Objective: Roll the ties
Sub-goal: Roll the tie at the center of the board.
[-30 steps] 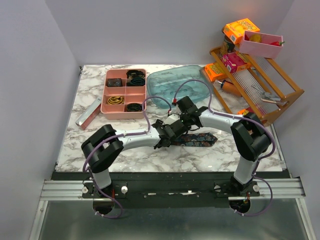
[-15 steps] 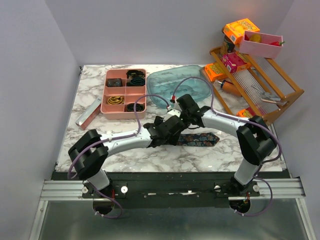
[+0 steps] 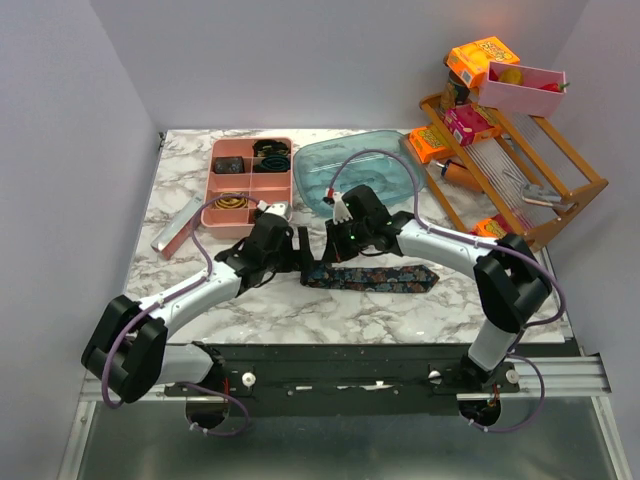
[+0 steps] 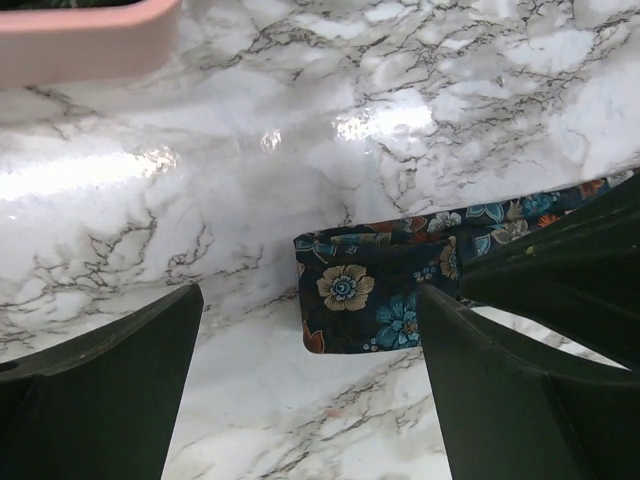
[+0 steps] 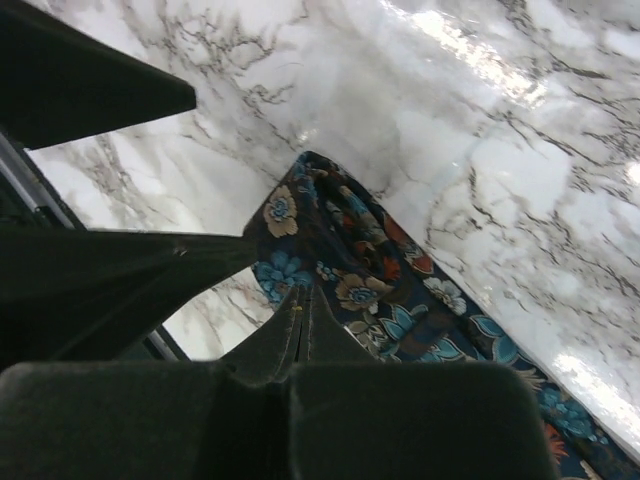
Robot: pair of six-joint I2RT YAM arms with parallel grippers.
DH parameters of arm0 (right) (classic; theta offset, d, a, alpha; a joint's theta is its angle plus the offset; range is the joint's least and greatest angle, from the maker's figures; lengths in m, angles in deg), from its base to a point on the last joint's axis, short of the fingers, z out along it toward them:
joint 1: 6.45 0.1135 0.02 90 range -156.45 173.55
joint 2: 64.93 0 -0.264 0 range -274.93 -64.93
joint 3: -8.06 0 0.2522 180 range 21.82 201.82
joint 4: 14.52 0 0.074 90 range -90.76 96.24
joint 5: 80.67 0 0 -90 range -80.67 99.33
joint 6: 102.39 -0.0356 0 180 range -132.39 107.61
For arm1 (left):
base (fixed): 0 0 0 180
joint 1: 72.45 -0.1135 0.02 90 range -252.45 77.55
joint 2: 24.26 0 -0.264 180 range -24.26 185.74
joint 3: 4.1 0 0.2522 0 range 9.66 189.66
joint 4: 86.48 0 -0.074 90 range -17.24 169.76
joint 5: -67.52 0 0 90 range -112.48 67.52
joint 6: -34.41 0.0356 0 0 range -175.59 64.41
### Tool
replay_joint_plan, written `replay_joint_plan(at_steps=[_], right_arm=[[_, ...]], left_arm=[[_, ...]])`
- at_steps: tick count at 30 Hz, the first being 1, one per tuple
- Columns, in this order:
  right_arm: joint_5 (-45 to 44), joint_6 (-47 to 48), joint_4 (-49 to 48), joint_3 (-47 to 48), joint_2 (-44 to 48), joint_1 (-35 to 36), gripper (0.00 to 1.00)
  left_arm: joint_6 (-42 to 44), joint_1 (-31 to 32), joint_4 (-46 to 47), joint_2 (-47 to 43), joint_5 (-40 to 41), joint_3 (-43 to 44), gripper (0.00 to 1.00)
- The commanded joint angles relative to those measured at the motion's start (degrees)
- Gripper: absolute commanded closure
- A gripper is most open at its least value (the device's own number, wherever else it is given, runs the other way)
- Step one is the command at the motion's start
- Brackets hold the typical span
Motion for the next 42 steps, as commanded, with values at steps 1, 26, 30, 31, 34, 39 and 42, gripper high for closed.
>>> replay_joint_plan(at_steps=[1,26,30,31,34,39,42], right_arm=[[2.4,-0.6,-1.1,2.2,-2.6,0.8,0.99],[-3.9,-1.4,3.4,1.2,-9.2,1.2,0.99],[-4.3,-1.5,3.4,1.3,-8.9,1.2,0.99],[-4.5,-1.7,3.4,1.3,-8.9,1.2,0.99],[-4.9,-1.9,3.4,1.4,-8.5,1.2,0.99],[-5.1,-1.9,3.4,1.5,-8.3,1.2,0.99],[-5.0,-1.8,3.4,1.6,-8.2,1.2,0.99]], left_arm=[[-4.5,-6.5,9.9,-1.5,-18.8,-5.1,0.03],[-15.5,-12.3,41.9,14.0,-34.2,-17.3,0.23],[-16.7,-10.0,43.1,16.3,-33.9,-16.4,0.33],[-17.2,-9.6,43.9,16.7,-33.7,-16.5,0.34],[-18.1,-8.1,45.4,17.8,-32.9,-16.5,0.40],[-18.6,-7.6,46.2,17.5,-30.5,-17.2,0.56],[-18.2,-7.6,45.1,16.8,-29.4,-17.0,0.62]])
